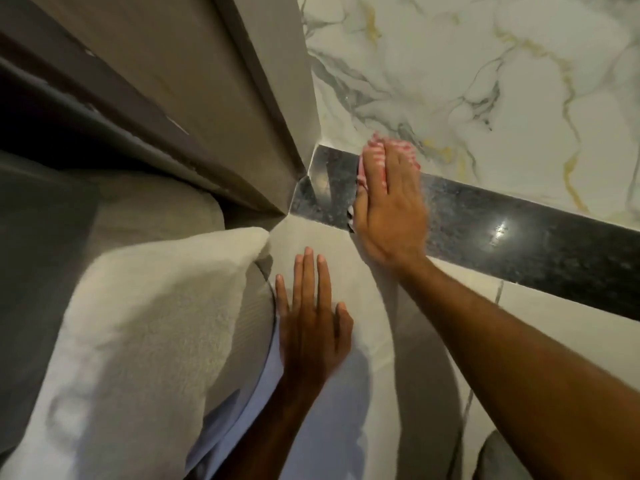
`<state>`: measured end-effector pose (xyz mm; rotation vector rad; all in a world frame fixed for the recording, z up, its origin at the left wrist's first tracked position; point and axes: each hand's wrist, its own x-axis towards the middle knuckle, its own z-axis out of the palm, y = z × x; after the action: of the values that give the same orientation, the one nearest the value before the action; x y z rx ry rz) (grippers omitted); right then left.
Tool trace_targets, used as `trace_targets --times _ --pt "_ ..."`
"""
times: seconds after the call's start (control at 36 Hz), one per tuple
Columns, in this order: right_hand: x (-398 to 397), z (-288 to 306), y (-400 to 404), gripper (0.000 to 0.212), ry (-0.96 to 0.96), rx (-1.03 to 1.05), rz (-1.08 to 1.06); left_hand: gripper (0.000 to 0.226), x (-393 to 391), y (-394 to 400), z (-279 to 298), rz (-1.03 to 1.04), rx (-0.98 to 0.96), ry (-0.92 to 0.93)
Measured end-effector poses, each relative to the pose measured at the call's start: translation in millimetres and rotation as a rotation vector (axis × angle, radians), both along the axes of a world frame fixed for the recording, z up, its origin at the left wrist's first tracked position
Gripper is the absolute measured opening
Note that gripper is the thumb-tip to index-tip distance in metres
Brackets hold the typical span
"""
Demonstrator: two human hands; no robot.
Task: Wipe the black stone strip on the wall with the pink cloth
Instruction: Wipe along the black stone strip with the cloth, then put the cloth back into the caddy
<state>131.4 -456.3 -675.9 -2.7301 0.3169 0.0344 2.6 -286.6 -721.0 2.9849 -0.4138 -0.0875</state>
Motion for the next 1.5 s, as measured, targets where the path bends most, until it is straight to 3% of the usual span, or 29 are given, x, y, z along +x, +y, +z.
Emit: trace_targets --times 0.08,0.19,0.31,0.42,0.56,0.64,0.69,0.78,0.83,0.92,0.97,1.08,1.11,1.17,1.19,1.25,1.42,1.5 --pt "7 -6 20 0.068 0.022 0.014 0.234 0.066 0 0 1 -0.002 -0.017 -0.026" --pt "-46 -9 6 0.067 0.044 -0.003 0.452 0.068 2 -2 10 -0.005 0.019 0.023" --pt "-82 -6 -33 0.066 0.025 -0.012 0.229 0.069 4 -3 15 0.005 0.036 0.059" --pt "-39 -4 -33 0.067 -0.026 -0.017 -0.089 0.068 4 -4 15 0.010 0.047 0.061" --pt "-12 -8 7 0.071 -0.022 0.044 0.104 0.068 9 -5 19 -0.004 0.044 0.088" --pt "-59 0 15 0.076 0.022 0.071 0.176 0.068 12 -11 32 0.024 0.005 0.163" --pt "-102 15 18 0.067 0.106 0.220 0.138 0.071 15 -16 48 0.019 0.055 0.251" --pt "-149 57 19 0.058 0.397 0.618 -0.147 0.072 24 -22 87 -0.064 0.270 0.469" --pt "-169 93 15 0.059 0.539 0.692 -0.304 0.071 28 -25 124 -0.083 0.310 0.549" --pt "-194 174 14 0.071 0.524 0.739 -0.304 0.068 19 -32 205 -0.181 0.292 0.609" --pt "-208 238 16 0.078 0.441 0.651 -0.212 0.073 6 -32 276 -0.226 0.284 0.622" --pt "-214 370 27 0.057 0.331 0.686 -0.183 0.087 -24 -12 425 -0.091 -0.079 0.590" --pt "-214 403 33 0.061 0.330 0.730 -0.191 0.084 -31 0 457 -0.050 -0.167 0.575" --pt "-214 462 51 0.092 0.360 0.807 -0.205 0.074 -43 30 512 -0.006 -0.232 0.510" --pt "-214 485 63 0.088 0.381 0.864 -0.225 0.069 -45 47 533 -0.005 -0.226 0.456" --pt "-215 518 88 0.061 0.335 0.934 -0.242 0.063 -45 84 564 -0.028 -0.182 0.345" --pt "-204 557 191 0.053 0.164 0.923 -0.223 0.056 -16 195 590 0.056 -0.106 0.184" --pt "-199 547 254 0.051 0.176 0.970 -0.213 0.059 9 233 575 0.013 0.058 0.249"
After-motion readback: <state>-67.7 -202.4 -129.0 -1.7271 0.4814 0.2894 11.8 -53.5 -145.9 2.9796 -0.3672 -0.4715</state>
